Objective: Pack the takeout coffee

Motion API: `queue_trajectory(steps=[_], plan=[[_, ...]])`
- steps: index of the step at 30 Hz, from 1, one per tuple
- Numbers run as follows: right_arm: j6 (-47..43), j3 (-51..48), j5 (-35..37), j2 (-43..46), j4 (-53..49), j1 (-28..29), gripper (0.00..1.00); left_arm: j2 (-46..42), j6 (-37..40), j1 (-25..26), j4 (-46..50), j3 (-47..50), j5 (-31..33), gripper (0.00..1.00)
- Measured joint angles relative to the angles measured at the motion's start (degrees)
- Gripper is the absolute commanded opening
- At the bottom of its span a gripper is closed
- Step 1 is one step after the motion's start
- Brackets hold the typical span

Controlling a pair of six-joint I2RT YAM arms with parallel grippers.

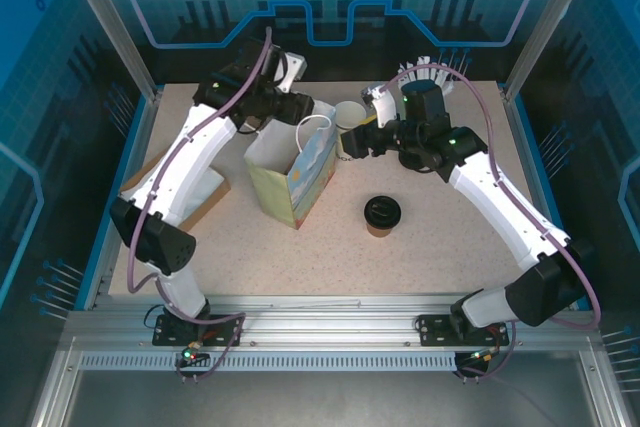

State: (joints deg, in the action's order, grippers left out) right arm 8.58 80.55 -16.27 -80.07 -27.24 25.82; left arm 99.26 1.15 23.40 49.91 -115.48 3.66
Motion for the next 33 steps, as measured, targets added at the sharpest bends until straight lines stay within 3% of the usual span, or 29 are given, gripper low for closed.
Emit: queue_trajectory(steps=[6,10,13,17,22,33], plan=[[0.7,-1.2,11.4,5.3,-6.6,0.0,0.72,-9.0,-4.7,0.7,-7.1,2.6,-0.4,0.72],[2.1,-7.6,14.6,8.9,-11.1,-1.7,0.75,-15.7,-7.3,6.4,-10.0,6.9,-2.9,0.74],[3.6,-13.7,11.1,9.0,-13.2,-6.9,0.81,-18.0,-8.9,11.1,-11.0,10.5,-6.7,0.74],[6.0,-20.7,3.5,7.4,-13.0,-13.2,0.84,-19.1,-12.0,12.9,-12.6,19.0,-10.9,0.73],[6.9,-23.2,-3.8,0.9,-10.4,-14.2,0.80,-19.1,-15.1,14.7,-12.7,28.1,-13.1,0.73],[6.6,-27.7,-10.4,-2.0,-5.6,-15.9,0.67,-20.9,-17.7,15.1,-14.3,29.8,-14.1,0.71]])
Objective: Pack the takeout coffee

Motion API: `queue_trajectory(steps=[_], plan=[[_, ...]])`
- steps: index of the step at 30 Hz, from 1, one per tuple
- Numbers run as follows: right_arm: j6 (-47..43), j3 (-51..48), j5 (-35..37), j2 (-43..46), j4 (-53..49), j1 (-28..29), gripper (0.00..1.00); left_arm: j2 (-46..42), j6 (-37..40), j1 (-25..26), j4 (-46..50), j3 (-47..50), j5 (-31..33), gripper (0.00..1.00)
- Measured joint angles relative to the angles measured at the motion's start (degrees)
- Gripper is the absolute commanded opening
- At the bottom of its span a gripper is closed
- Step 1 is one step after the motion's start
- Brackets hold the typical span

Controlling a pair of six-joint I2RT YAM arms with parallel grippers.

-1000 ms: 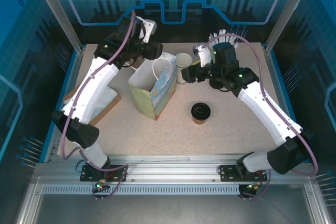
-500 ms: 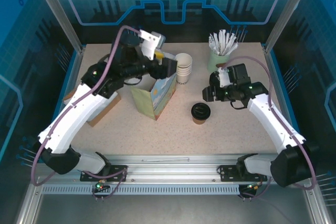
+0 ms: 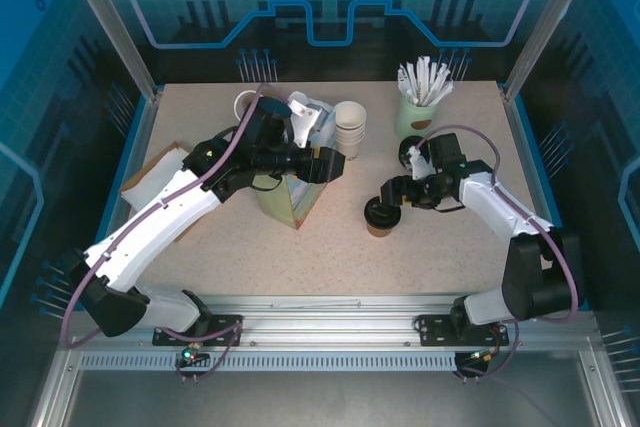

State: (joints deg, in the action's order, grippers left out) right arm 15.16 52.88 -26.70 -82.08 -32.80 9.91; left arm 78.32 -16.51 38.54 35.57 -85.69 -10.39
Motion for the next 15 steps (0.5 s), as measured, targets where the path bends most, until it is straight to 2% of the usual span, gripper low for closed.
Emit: queue_trajectory(steps=[9,15], plan=[[0.1,-3.5,-3.9,0.0,3.3,-0.2,0.57,-0.1,-0.1,0.0,-0.2,0.6,0.0,0.71],[0.7,-4.8,-5.6,0.2,5.6,0.2,0.54,-0.1,-0.1,0.0,-0.1,0.7,0.0,0.71]])
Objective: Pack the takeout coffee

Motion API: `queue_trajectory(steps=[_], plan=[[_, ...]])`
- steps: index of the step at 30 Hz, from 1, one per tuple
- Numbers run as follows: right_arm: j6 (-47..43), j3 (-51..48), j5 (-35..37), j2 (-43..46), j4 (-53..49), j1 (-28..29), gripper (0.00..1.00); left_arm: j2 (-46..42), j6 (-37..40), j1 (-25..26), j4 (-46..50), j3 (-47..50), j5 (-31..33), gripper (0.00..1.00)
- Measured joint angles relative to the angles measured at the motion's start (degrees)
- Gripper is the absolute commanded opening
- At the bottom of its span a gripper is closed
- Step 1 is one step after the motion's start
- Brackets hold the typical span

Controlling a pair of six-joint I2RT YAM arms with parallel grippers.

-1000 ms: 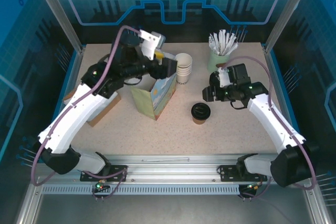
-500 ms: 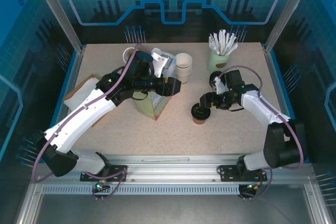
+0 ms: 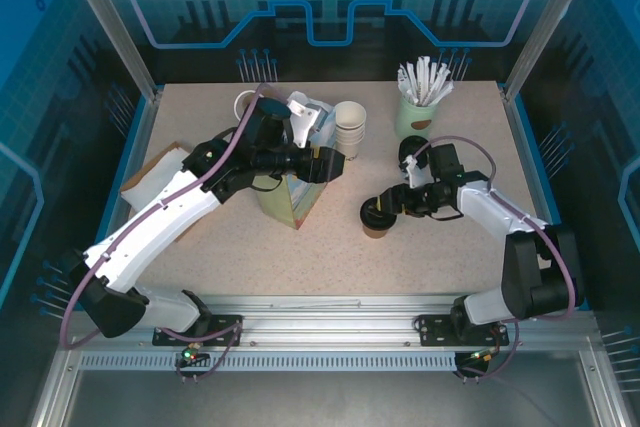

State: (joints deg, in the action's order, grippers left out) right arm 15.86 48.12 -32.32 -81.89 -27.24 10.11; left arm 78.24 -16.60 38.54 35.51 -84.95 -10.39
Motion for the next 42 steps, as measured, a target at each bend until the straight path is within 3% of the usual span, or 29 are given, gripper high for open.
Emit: queue_trajectory(steps=[11,16,19,23,32,42], plan=[[4.4,-0.5,0.3,0.3,3.2,8.9,0.54,-0.1,0.0,1.0,2.3,1.5,0.0,0.71],[6.4,-0.5,0.7,-0.2,3.9,14.4,0.62,-0.7,1.0,3.4,5.2,3.5,0.1,0.70],[6.6,-0.1,0.9,0.0,3.3,15.0,0.68,-0.7,2.8,6.0,8.2,3.6,0.7,0.71],[5.9,1.9,1.9,2.7,0.4,11.8,0.74,1.6,5.2,9.8,13.7,2.2,2.6,0.72],[5.3,3.6,7.5,14.5,-2.1,-5.9,0.79,19.1,10.1,11.9,24.7,-8.7,7.4,0.78],[2.9,1.3,11.4,17.3,-5.4,-8.8,0.81,31.9,14.1,11.9,31.2,-17.3,8.9,0.86]])
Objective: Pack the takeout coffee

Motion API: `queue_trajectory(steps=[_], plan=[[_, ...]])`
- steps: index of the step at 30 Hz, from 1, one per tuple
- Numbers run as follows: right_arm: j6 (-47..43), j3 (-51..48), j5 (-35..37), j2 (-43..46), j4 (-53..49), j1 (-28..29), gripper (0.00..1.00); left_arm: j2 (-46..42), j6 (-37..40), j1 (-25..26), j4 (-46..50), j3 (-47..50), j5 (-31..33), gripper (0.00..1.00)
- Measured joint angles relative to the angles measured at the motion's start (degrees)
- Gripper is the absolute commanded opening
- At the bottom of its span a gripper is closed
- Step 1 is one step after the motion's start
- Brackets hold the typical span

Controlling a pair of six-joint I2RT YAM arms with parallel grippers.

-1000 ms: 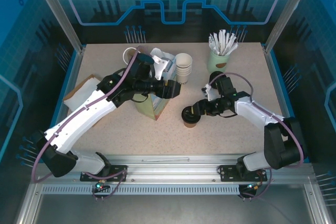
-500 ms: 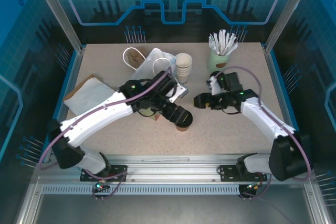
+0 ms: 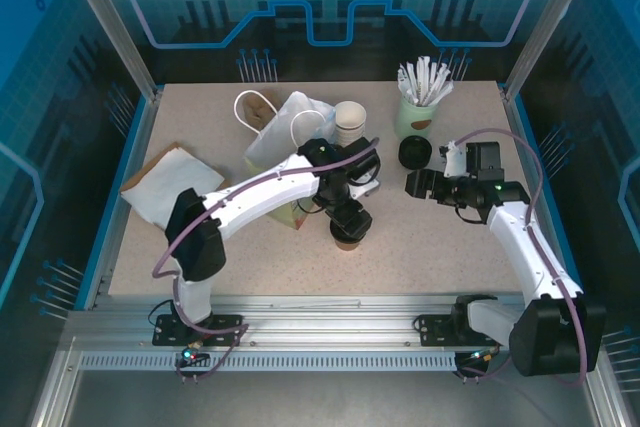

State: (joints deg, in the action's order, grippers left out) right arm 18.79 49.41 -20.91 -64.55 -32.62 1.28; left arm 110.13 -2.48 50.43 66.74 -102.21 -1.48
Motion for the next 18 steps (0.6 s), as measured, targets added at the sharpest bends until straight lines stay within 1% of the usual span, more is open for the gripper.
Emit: queue_trajectory(steps=[12,18], plan=[[-0.9,-0.5,0.0,-0.1,-0.4,-0.2,0.81,7.1,1.6,1.1,3.7,-4.9,2.2,0.87],[-1.0,-1.2,-0.1,-0.1,-0.4,-0.4,0.81,8.6,1.6,1.9,4.8,-6.5,3.5,0.85]])
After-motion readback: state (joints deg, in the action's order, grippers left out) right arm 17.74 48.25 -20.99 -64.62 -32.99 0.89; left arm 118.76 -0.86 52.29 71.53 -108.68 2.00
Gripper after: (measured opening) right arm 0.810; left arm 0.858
